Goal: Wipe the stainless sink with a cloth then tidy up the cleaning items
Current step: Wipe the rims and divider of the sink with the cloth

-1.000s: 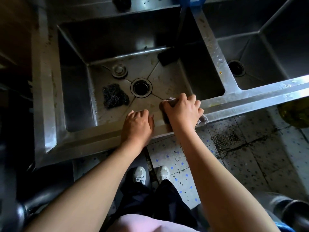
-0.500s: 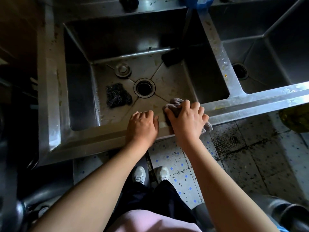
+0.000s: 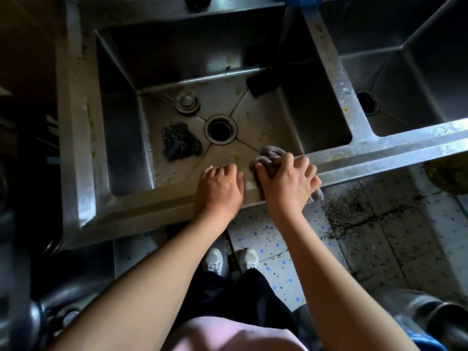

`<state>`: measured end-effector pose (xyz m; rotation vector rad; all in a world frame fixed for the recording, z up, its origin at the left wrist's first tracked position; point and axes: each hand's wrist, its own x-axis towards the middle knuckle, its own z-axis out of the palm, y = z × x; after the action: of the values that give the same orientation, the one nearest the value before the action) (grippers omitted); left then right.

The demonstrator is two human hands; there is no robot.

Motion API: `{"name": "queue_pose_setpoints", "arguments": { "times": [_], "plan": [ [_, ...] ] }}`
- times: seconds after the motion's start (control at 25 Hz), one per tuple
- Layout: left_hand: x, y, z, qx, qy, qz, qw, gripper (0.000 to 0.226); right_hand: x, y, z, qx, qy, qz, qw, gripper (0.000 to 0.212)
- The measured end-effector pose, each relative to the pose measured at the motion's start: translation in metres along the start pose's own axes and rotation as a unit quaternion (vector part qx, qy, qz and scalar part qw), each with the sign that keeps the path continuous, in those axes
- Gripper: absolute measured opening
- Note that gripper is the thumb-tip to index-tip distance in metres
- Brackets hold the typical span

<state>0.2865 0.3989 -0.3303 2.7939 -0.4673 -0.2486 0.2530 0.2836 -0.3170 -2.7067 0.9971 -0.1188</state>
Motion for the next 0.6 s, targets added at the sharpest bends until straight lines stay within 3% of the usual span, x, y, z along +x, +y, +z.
{"name": "queue_pose_setpoints", "arguments": {
  "times": [0.4, 0.6],
  "plan": [
    [-0.001, -0.002, 0.001, 0.016, -0.014, 0.008, 1.0, 0.031, -0.016, 0.01, -0.002, 0.031, 0.012, -0.053, 0.998, 0.048],
    [0.002, 0.002, -0.001, 0.064, -0.022, 0.011, 0.998, 0.039, 0.027, 0.015, -0.014, 0.015, -0.021, -0.035, 0.999, 0.048]
  ]
}}
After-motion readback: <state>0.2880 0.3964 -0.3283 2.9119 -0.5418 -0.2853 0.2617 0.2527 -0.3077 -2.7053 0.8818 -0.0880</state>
